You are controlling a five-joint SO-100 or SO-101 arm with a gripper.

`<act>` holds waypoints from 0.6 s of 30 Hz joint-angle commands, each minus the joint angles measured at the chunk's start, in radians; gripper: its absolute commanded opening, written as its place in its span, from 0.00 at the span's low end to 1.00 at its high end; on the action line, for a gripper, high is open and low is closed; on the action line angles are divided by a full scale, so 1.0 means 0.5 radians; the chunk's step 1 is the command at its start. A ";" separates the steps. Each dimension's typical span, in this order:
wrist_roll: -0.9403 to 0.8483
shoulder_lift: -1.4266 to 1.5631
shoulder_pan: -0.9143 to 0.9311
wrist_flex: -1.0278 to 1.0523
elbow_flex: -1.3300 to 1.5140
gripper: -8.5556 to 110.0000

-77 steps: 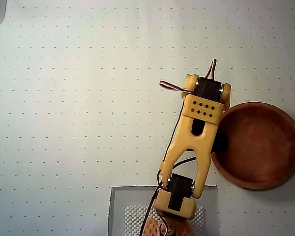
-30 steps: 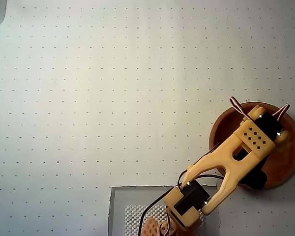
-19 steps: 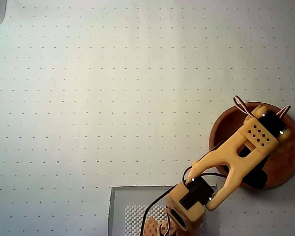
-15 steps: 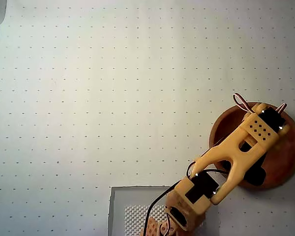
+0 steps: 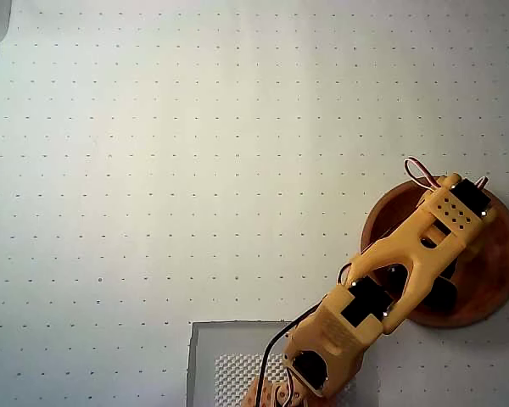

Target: Grasp a clothespin and put it in the bowl.

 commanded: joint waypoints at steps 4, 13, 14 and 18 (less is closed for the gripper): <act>-0.015 0.043 0.003 -0.028 -0.126 0.06; -0.018 0.055 0.058 -0.028 -0.129 0.24; -0.018 0.058 0.058 -0.028 -0.129 0.24; -0.018 0.110 0.043 -0.028 -0.132 0.23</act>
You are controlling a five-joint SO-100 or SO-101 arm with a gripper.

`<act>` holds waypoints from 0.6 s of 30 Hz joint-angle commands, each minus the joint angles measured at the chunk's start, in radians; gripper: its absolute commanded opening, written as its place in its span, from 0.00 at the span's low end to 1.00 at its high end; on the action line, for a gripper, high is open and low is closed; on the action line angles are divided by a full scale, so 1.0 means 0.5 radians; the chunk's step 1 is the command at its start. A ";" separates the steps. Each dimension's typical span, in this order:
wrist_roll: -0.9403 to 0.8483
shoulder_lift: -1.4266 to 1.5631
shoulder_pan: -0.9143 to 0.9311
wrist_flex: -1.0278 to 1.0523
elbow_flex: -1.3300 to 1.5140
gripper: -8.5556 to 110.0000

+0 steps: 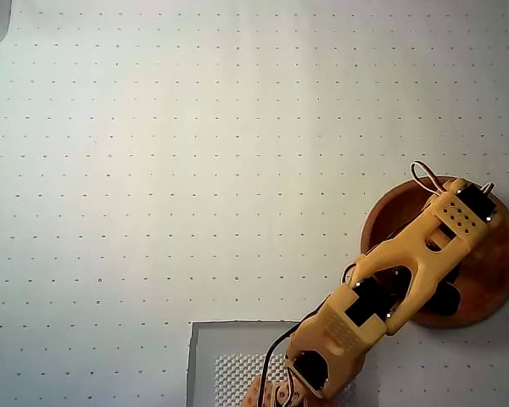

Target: Grasp a clothespin and put it in the bowl.

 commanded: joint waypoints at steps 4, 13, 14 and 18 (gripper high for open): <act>-0.018 0.298 -0.031 0.015 -0.169 0.22; 0.006 0.718 -0.285 0.018 -0.199 0.12; 0.006 0.770 -0.313 0.018 -0.190 0.10; 0.012 0.976 -0.479 0.018 -0.181 0.05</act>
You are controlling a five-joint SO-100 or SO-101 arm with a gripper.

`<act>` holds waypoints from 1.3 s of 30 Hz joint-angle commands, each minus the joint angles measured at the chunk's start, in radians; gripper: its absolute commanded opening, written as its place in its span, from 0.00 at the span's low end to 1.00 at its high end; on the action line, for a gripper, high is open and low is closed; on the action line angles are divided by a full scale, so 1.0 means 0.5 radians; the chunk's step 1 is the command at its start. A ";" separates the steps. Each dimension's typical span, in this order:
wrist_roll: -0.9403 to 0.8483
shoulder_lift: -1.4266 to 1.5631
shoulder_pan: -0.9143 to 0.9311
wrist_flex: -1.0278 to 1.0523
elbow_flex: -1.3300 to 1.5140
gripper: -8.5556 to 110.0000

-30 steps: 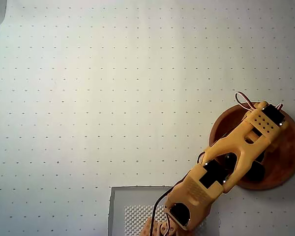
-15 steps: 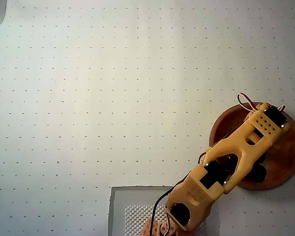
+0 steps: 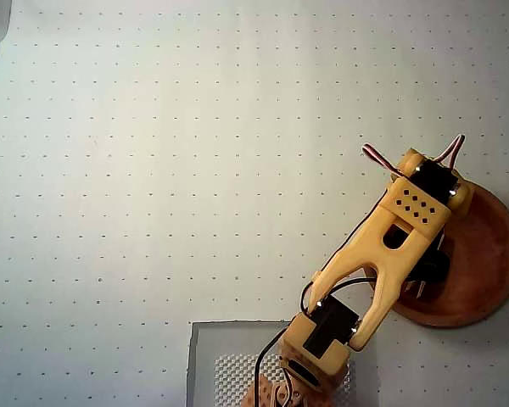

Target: Grasp a clothespin and put it in the bowl.

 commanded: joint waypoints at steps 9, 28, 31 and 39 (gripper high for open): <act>0.466 0.552 -0.617 -0.003 -0.110 0.05; 3.025 0.914 -1.316 -0.408 -0.077 0.05; 3.384 0.923 -1.313 -0.454 -0.046 0.05; 3.709 1.307 -1.301 -0.819 0.445 0.05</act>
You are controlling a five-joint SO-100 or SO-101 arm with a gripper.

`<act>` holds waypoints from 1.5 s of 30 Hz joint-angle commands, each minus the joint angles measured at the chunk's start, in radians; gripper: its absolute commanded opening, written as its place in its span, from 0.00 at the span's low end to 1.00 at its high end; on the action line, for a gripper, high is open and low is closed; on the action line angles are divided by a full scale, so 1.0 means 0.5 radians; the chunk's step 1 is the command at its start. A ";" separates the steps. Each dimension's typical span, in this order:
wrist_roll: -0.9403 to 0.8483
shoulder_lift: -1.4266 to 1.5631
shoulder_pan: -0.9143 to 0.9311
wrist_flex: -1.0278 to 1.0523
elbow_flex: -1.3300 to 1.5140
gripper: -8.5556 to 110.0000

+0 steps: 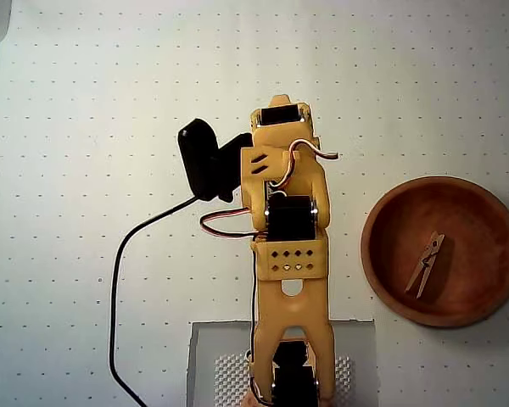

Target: Grasp a clothespin and put it in the bowl.

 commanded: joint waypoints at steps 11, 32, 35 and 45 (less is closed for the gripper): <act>0.064 0.991 0.071 -1.037 1.549 0.05; 0.061 1.954 0.052 -1.267 2.994 0.04; 0.061 2.006 0.049 -1.187 2.997 0.04; 0.074 2.240 -0.052 -0.604 2.988 0.04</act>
